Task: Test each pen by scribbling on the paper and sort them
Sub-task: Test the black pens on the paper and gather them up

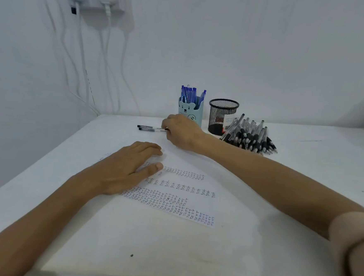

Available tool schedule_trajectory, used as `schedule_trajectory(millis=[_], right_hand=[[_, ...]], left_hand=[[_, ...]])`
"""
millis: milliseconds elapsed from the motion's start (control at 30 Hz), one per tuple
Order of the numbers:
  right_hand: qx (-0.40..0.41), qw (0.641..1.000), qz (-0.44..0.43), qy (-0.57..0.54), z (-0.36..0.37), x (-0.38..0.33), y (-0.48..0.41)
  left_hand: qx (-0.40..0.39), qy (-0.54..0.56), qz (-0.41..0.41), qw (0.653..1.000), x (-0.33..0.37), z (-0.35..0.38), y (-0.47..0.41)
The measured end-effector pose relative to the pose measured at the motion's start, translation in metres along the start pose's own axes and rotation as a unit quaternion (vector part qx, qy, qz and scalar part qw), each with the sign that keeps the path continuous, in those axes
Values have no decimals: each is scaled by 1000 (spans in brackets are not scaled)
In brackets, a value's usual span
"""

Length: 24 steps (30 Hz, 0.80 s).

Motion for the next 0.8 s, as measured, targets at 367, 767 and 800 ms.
schedule_trajectory(millis=[367,767,800], right_hand=[[10,997,-8,74,14,-11,-25],[-62,997,-27,39,-12,-19,-15],[-57,997,-23,39,-14,-19,-12]], left_hand=[[-2,20,-3,1000,-8,-1,-1],[-6,32,16,999,-9,0,-1],[-6,32,18,999,-9,0,-1]])
Point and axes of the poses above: each hand's wrist, its own y-axis away from the middle knuckle, its own z-axis out of the palm, x = y × z, the point moved 1 cm from there along -y, towards the middle knuckle, and after that the axes turned 6 degrees about y, right-handed, at the moved point
